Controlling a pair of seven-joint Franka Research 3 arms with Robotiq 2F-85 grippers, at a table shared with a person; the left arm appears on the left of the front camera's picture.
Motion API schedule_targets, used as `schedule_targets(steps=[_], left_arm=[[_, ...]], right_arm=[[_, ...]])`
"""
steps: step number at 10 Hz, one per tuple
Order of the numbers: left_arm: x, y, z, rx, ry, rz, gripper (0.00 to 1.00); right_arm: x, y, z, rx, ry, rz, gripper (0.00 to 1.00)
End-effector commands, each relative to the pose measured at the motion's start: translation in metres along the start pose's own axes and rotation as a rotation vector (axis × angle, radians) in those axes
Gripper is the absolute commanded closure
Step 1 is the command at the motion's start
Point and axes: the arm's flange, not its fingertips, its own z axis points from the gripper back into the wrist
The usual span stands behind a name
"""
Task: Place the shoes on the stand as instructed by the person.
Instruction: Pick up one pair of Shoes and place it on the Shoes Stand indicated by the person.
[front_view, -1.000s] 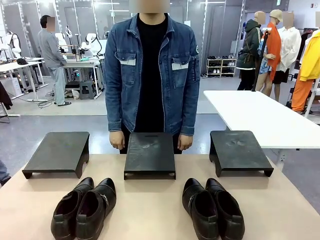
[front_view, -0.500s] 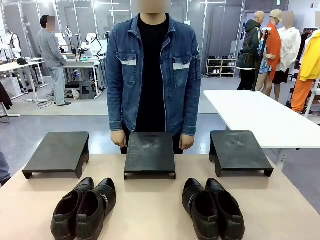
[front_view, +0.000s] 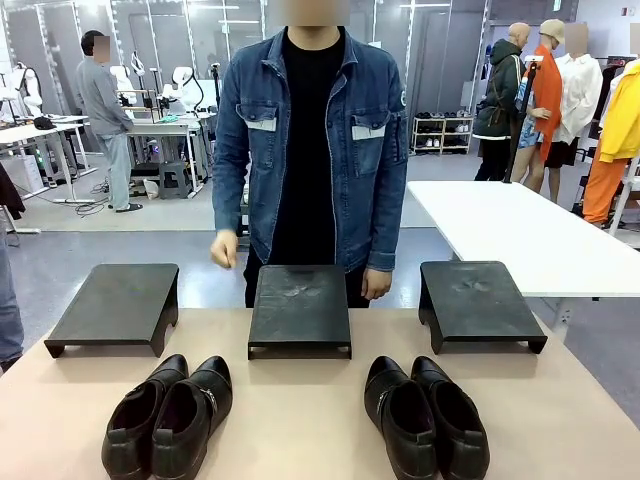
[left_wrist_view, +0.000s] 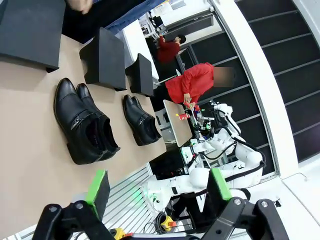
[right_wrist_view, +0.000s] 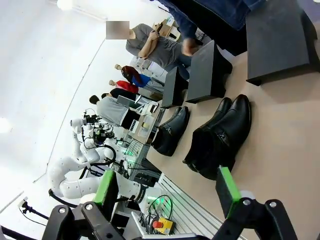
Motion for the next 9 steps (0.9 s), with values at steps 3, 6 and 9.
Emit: schedule_targets(steps=[3, 6, 9], left_arm=[[-0.0019, 0.0008, 0.0020, -0.013, 0.003, -0.001, 0.00], [-0.0019, 0.0008, 0.0020, -0.013, 0.003, -0.001, 0.00], [-0.0019, 0.0008, 0.0020, -0.013, 0.003, -0.001, 0.00]], right_arm=[[-0.0008, 0.0003, 0.0004, 0.005, 0.000, 0.002, 0.00], [-0.0008, 0.0003, 0.0004, 0.005, 0.000, 0.002, 0.00], [-0.0008, 0.0003, 0.0004, 0.005, 0.000, 0.002, 0.00]])
